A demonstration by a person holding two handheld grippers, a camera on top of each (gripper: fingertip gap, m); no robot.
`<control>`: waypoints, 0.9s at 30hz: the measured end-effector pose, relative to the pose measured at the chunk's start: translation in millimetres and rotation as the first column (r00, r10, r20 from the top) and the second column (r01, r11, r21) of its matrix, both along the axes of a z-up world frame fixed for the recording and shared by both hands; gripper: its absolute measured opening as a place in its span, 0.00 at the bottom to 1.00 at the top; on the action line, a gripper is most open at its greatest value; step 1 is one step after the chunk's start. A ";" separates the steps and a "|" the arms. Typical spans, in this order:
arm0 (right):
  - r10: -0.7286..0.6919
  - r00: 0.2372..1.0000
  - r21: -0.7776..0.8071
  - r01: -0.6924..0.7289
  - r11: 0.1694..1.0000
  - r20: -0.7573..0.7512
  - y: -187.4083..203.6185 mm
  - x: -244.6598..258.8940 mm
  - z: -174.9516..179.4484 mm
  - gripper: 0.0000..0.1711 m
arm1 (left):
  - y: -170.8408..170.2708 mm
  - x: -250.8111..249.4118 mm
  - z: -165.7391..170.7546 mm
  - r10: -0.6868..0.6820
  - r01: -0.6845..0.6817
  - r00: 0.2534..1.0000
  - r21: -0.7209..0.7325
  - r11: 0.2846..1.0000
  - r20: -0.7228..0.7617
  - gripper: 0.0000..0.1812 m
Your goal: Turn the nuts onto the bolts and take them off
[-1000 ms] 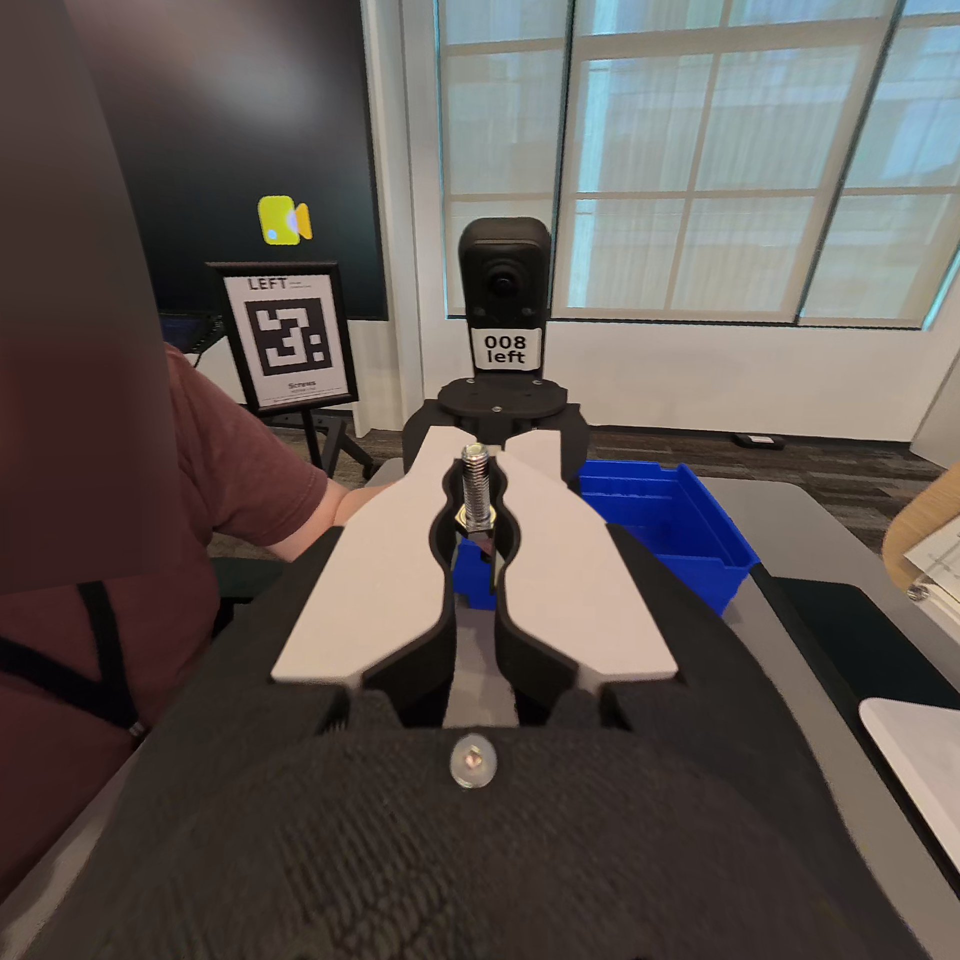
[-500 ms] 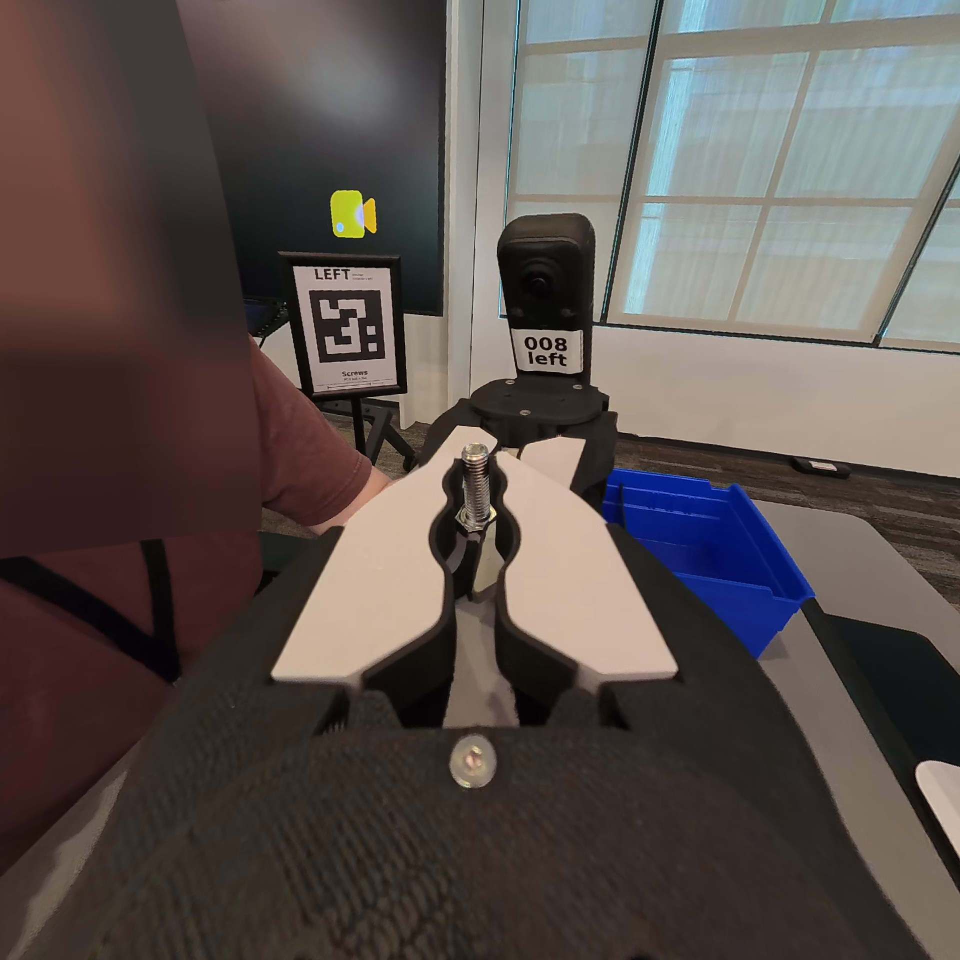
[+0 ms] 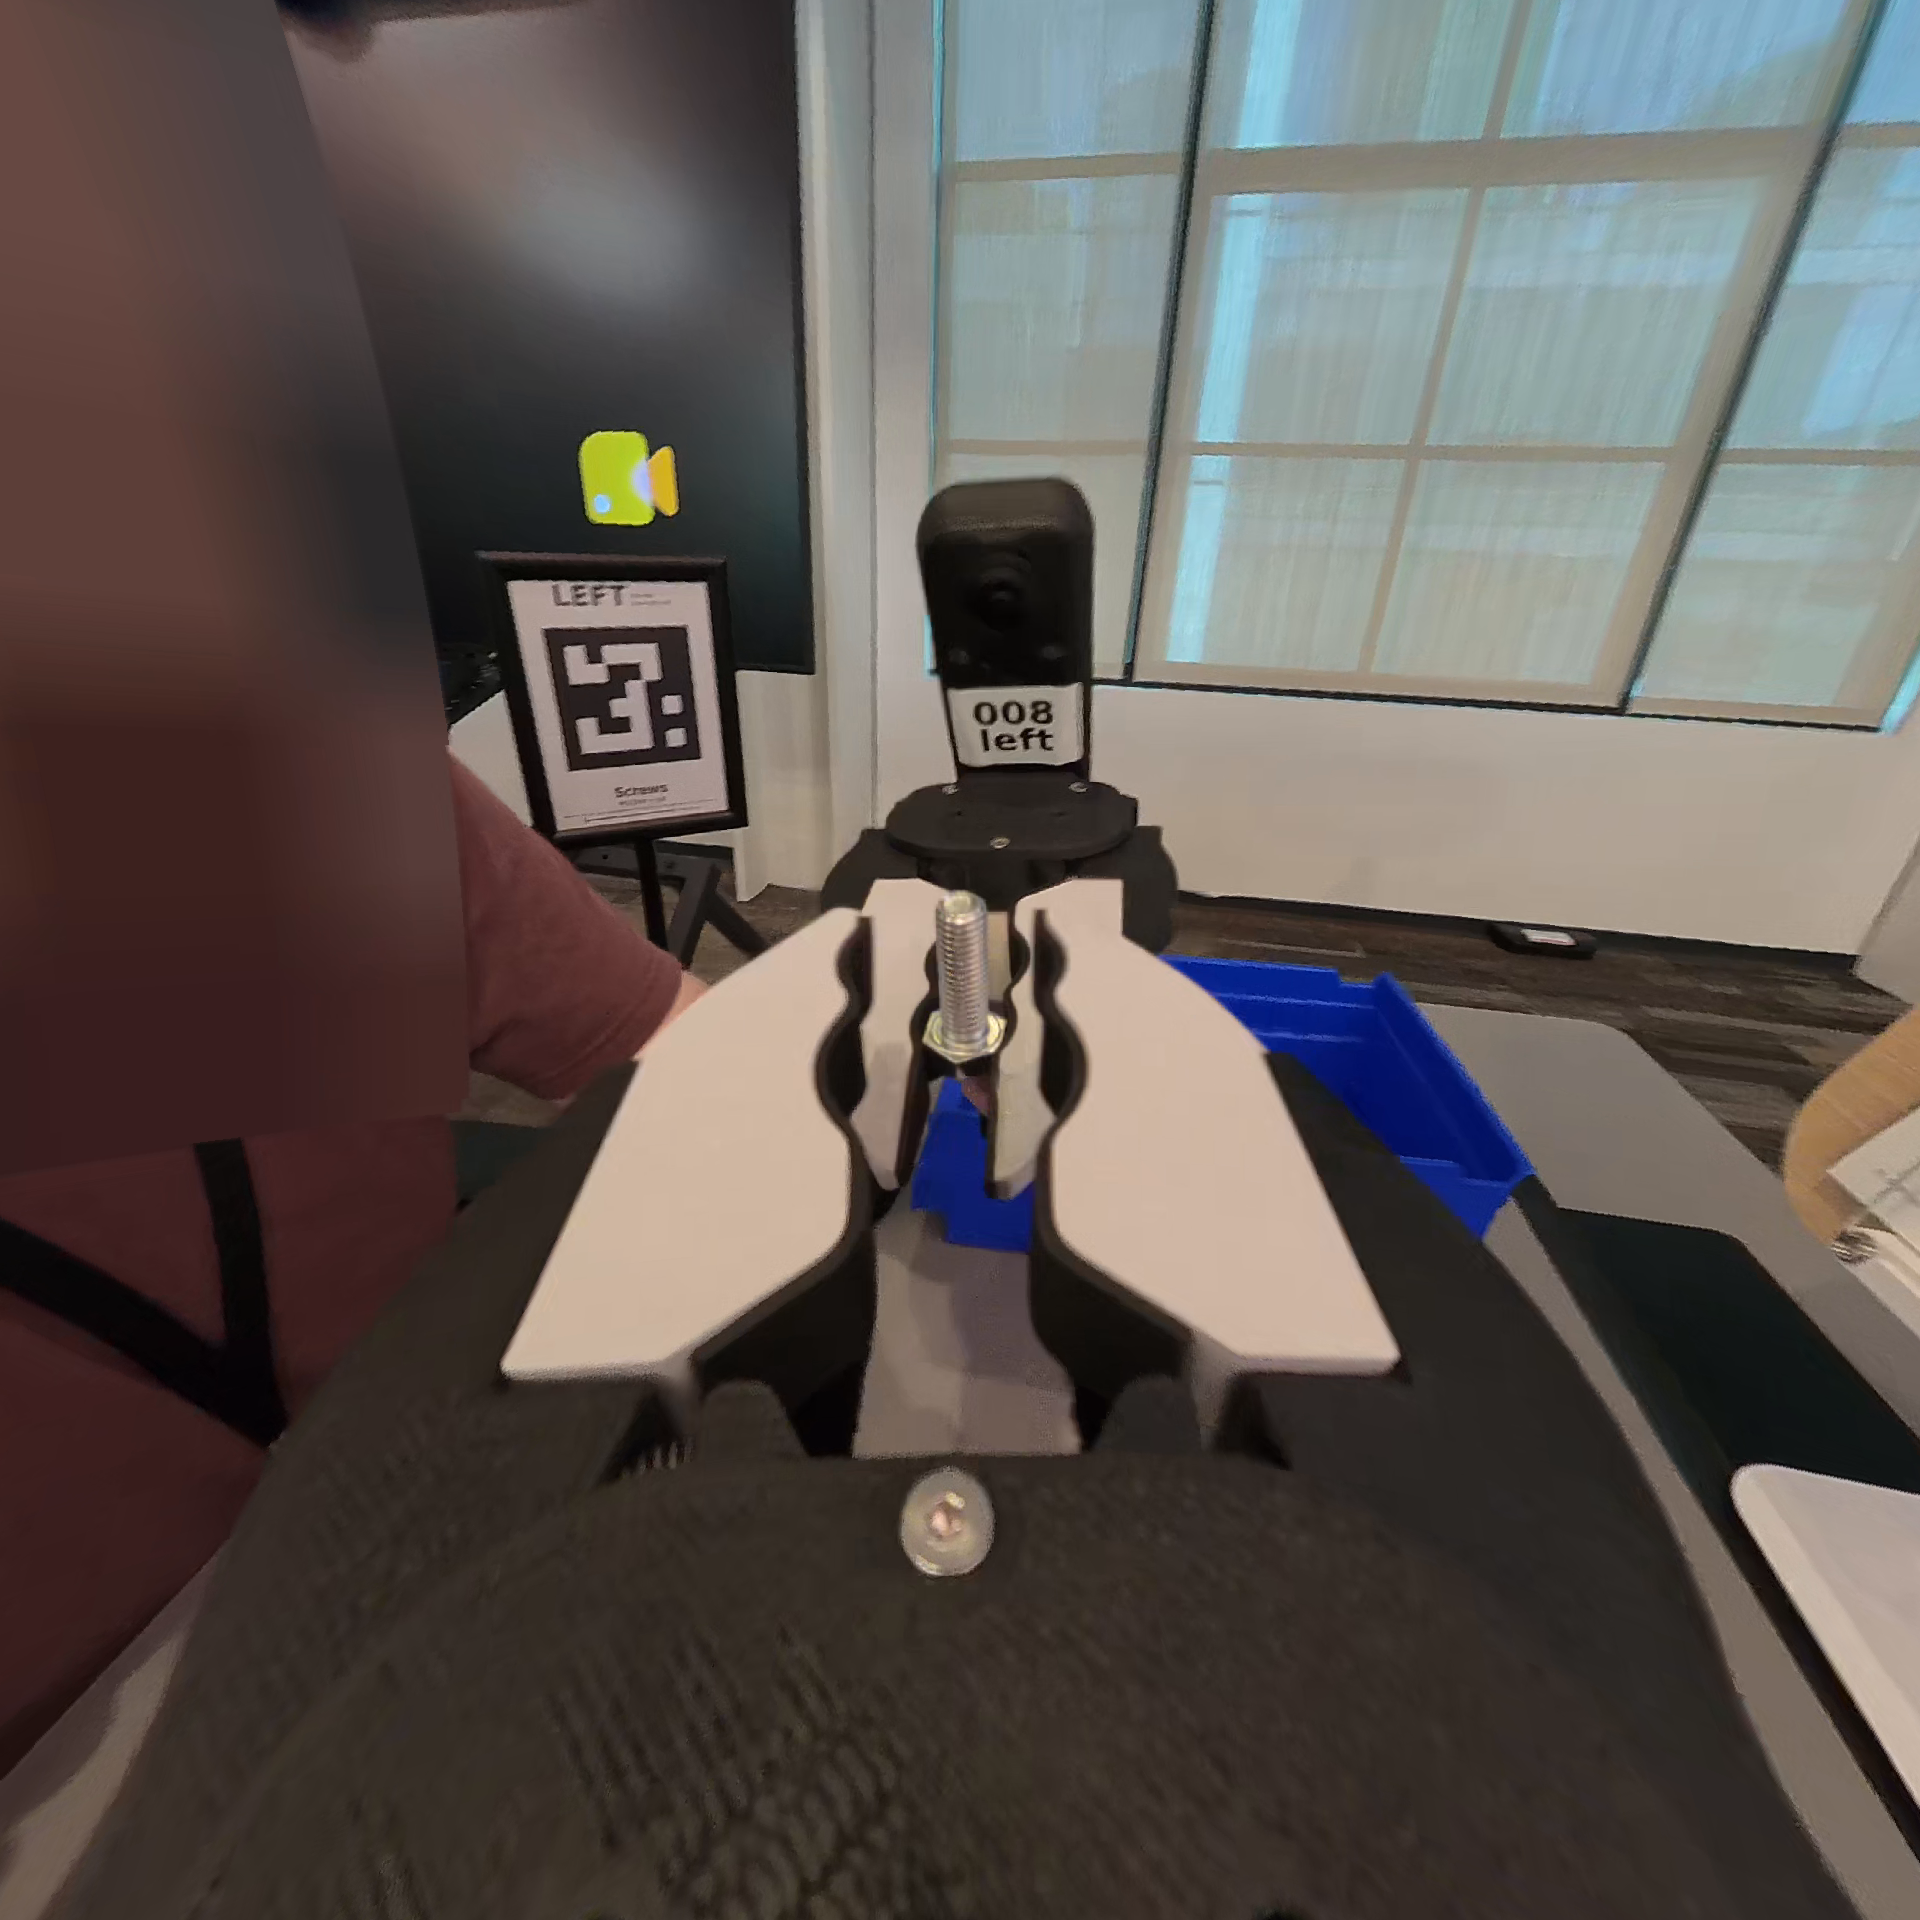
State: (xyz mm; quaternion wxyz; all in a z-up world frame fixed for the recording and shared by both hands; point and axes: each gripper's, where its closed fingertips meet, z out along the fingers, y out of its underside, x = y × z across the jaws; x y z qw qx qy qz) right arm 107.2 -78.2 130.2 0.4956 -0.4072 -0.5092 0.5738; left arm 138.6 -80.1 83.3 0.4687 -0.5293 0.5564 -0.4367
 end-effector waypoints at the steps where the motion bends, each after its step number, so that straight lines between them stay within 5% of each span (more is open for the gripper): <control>1: -0.021 1.000 0.000 0.021 1.000 -0.013 2.1 2.8 3.7 0.20 | 3.7 -2.8 -0.2 0.016 -0.016 1.000 0.008 1.000 -0.005 0.08; 4: -0.128 0.991 -0.007 0.128 0.992 0.050 16.3 10.0 2.1 0.16 | 21.5 -21.1 4.6 0.102 -0.102 0.995 0.030 0.994 -0.019 0.08; 8: -0.288 0.855 0.078 0.283 0.956 0.432 42.7 0.0 -63.7 0.15 | 61.9 -80.8 25.7 0.342 -0.342 0.940 0.072 0.937 0.007 0.08; 15: -0.146 0.528 0.157 0.024 0.987 0.836 14.7 -40.6 -195.9 0.15 | 81.9 -182.6 53.1 0.575 -0.578 0.816 0.064 0.814 0.053 0.08; 21: -0.269 0.226 0.264 0.053 0.963 0.936 42.5 -38.4 -261.4 0.14 | 69.7 -211.3 72.3 0.601 -0.611 0.788 0.055 0.789 0.131 0.08; 27: -0.241 0.177 0.232 0.072 0.970 0.954 52.2 -40.5 -285.2 0.16 | 64.6 -205.7 70.3 0.564 -0.572 0.818 0.056 0.818 0.113 0.08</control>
